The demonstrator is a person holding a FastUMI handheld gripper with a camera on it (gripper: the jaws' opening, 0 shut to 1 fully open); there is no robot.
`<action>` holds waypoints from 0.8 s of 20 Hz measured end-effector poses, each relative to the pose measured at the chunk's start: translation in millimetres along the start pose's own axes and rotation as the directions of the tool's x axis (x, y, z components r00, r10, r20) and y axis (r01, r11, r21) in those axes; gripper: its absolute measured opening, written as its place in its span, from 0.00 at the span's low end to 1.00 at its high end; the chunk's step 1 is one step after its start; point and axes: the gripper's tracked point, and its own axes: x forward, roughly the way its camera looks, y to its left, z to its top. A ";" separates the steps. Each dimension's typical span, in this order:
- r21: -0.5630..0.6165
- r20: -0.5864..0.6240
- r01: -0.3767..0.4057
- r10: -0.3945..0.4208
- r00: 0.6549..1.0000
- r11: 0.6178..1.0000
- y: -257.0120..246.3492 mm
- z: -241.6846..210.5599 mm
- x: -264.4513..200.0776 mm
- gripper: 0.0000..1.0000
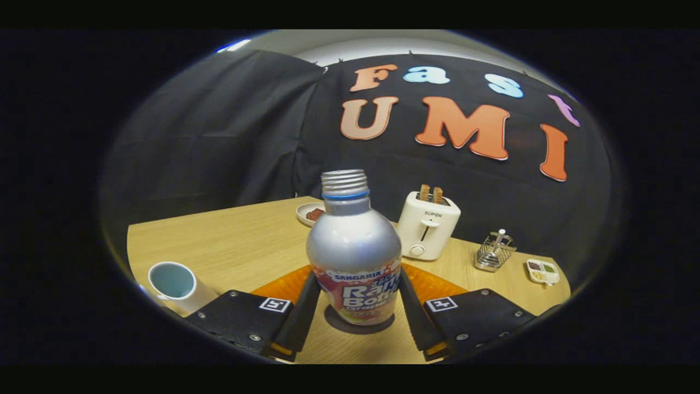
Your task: Take the bottle from table, then pour the juice into the cup, finally place the bottle on the coaster
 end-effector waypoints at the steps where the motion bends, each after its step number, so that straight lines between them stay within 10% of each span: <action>1: 0.016 0.000 -0.002 0.002 1.000 1.000 -1.2 -0.1 2.3 0.75; 16: 0.169 -0.027 0.013 -0.008 1.000 0.986 -7.6 -29.5 15.0 0.75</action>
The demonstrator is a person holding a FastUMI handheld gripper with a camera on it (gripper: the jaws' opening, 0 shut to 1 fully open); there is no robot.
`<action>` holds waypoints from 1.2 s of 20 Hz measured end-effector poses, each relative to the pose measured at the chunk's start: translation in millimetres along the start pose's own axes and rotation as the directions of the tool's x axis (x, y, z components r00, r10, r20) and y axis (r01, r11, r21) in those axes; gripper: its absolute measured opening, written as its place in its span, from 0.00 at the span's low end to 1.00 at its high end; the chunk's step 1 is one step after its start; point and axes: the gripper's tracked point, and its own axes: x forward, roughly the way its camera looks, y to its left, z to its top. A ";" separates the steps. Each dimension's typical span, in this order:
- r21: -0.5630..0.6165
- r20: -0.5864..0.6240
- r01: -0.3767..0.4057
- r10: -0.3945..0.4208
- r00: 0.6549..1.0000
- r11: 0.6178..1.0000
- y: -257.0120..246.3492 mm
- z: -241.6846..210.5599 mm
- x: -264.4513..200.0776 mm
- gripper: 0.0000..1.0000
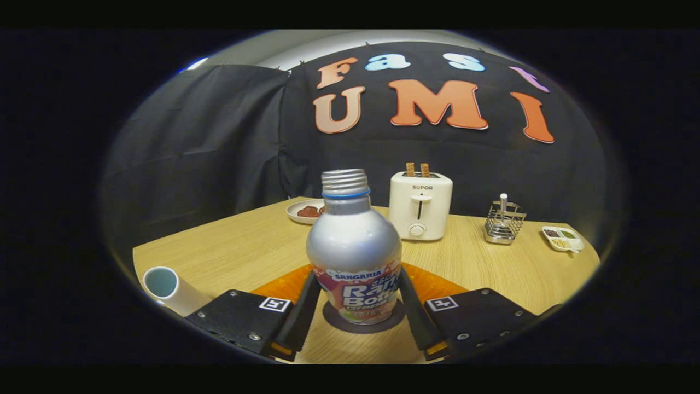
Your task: Take the bottle from table, then pour the juice into the cup, finally place the bottle on the coaster
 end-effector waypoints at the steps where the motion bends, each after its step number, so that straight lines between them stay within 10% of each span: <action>1: 0.009 0.002 -0.002 0.002 1.000 1.000 -0.8 -0.4 0.2 0.76; 10: 0.044 0.042 -0.009 0.007 0.999 0.999 -6.3 13.9 -26.3 0.96; 24: 0.031 0.270 0.134 -0.138 0.953 0.990 -36.8 94.6 -160.7 0.97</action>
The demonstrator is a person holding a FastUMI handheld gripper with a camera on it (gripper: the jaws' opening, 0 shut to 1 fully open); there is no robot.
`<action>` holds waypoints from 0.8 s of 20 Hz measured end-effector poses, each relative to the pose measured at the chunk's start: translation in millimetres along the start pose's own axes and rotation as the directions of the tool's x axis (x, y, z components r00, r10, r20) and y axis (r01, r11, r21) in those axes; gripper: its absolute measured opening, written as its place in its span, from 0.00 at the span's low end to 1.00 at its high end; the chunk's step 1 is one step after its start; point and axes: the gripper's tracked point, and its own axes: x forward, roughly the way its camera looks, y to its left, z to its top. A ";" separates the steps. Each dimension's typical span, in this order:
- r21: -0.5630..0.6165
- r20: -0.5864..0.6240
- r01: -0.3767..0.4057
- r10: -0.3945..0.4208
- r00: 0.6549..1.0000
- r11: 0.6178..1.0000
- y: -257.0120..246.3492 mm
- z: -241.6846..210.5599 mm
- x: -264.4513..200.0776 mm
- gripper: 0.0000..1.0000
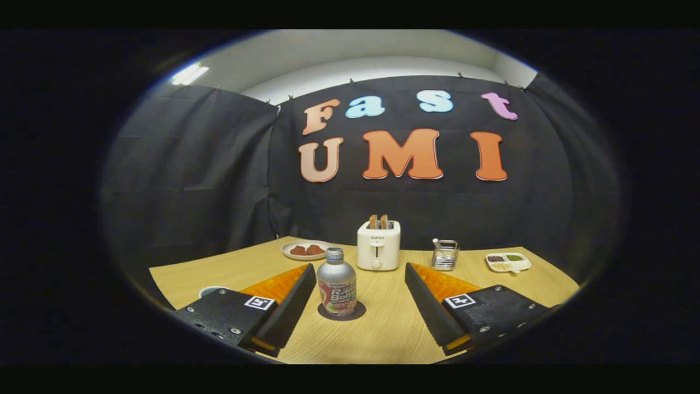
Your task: Take the bottle from table, then pour the juice into the cup, finally place the bottle on the coaster
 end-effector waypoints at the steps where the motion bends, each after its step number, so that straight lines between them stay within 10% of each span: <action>1: -0.001 0.015 0.019 -0.019 1.000 1.000 -6.9 6.8 -7.3 0.97; 16: -0.011 0.159 0.215 -0.211 0.964 0.976 -58.1 50.4 -68.1 0.97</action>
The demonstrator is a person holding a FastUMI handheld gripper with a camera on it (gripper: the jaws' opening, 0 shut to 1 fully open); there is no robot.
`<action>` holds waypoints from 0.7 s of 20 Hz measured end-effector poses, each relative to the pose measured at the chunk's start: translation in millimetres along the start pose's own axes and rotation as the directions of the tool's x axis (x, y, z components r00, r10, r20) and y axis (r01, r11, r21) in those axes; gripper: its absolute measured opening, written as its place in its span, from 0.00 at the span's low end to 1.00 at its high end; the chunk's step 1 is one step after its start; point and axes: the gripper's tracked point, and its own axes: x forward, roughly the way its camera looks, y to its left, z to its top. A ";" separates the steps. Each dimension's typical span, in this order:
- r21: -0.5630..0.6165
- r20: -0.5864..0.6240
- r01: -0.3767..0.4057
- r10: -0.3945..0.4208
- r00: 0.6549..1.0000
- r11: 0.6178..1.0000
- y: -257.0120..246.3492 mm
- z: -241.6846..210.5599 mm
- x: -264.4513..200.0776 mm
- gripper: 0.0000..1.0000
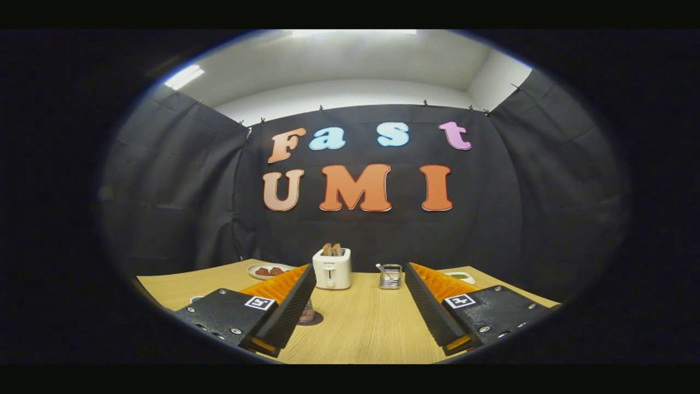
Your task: Take the bottle from table, then pour the juice into the cup, finally place the bottle on the coaster
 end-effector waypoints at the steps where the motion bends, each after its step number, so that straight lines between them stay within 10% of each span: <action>1: -0.004 0.007 -0.001 0.001 1.000 1.000 -0.4 2.1 -1.1 0.97; 14: -0.008 0.039 0.006 -0.006 0.999 1.000 0.0 6.1 -5.1 0.97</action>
